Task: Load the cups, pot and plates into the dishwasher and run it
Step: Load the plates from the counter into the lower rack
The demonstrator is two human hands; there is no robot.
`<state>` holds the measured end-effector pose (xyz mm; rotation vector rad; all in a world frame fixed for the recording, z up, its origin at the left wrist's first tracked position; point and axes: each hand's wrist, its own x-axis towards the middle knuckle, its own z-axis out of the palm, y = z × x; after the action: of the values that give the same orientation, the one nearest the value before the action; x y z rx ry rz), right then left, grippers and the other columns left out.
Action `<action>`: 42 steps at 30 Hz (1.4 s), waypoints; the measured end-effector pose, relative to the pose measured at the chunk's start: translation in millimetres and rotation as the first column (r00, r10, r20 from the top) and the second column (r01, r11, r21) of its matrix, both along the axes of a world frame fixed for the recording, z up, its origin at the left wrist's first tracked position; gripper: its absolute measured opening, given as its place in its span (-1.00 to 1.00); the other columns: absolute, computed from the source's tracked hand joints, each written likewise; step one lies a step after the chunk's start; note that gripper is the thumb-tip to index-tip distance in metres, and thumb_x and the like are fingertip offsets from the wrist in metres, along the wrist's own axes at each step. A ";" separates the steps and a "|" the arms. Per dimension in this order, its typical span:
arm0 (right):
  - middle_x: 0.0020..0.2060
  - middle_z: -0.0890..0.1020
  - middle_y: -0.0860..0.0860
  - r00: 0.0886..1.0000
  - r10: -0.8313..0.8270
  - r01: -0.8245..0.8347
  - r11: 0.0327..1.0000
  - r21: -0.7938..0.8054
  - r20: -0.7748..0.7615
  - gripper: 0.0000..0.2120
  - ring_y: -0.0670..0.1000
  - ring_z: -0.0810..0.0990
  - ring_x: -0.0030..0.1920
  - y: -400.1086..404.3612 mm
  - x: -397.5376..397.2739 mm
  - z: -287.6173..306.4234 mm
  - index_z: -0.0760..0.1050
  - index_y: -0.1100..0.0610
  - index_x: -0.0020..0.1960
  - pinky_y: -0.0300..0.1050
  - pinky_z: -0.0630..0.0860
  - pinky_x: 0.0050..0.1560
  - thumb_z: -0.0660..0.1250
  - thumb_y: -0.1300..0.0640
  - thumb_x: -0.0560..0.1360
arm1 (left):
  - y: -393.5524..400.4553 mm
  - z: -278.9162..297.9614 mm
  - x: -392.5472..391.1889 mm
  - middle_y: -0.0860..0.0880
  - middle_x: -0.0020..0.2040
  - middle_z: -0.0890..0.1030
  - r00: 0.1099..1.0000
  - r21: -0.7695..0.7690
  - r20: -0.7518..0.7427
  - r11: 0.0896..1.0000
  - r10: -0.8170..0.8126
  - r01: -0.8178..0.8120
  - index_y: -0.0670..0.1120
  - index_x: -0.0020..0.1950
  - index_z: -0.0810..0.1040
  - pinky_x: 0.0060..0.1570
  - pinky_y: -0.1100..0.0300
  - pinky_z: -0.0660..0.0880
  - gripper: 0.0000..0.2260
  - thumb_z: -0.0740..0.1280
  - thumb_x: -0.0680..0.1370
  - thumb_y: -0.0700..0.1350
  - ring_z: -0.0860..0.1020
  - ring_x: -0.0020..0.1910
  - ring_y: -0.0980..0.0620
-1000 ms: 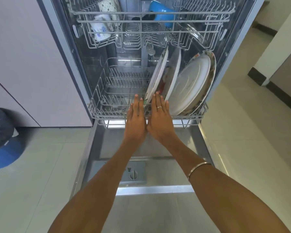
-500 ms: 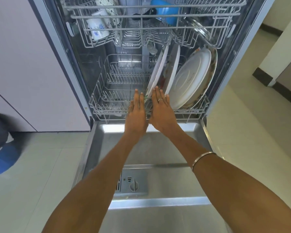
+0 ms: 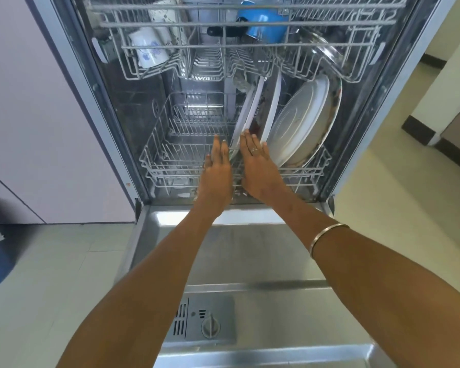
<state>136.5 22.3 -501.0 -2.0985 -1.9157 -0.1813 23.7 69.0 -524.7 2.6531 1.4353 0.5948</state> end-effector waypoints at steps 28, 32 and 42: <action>0.60 -0.10 0.12 0.994 -0.014 -0.011 0.974 -0.228 -0.107 -0.12 0.16 0.20 0.53 -50.2 -14.9 22.7 -0.19 0.23 0.60 0.02 0.27 0.45 0.28 0.38 0.47 | -19.0 36.3 -12.4 -0.13 0.62 -0.22 0.979 -0.099 -0.203 0.994 0.013 -0.034 -0.15 0.62 -0.17 0.44 -0.13 0.26 -0.08 0.45 0.52 -0.14 0.15 0.54 -0.31; 0.60 -0.04 0.11 0.989 0.004 -0.036 0.976 -0.216 -0.147 -0.11 0.20 0.26 0.50 -70.6 -27.6 26.4 -0.17 0.23 0.60 0.03 0.37 0.40 0.30 0.40 0.46 | -38.1 47.2 -21.0 -0.20 0.62 -0.12 0.977 -0.078 -0.212 0.997 0.010 -0.027 -0.22 0.61 -0.15 0.54 -0.08 0.04 -0.21 0.34 0.58 -0.19 -0.04 0.60 -0.20; 0.58 0.04 0.20 0.997 -0.066 0.056 0.962 -0.266 -0.029 -0.41 0.17 0.01 0.58 -123.2 -29.1 17.5 -0.05 0.30 0.58 0.08 0.05 0.55 0.04 0.02 0.69 | -96.8 12.1 -55.6 -0.31 0.59 0.03 0.993 -0.107 -0.089 0.991 -0.083 0.074 -0.34 0.58 -0.01 0.56 -0.04 -0.01 -0.48 0.01 0.69 -0.10 0.01 0.59 -0.22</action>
<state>107.4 -100.9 -483.5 -2.3133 -1.9458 0.1094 -31.9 -27.8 -512.5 2.6735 1.3367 0.3829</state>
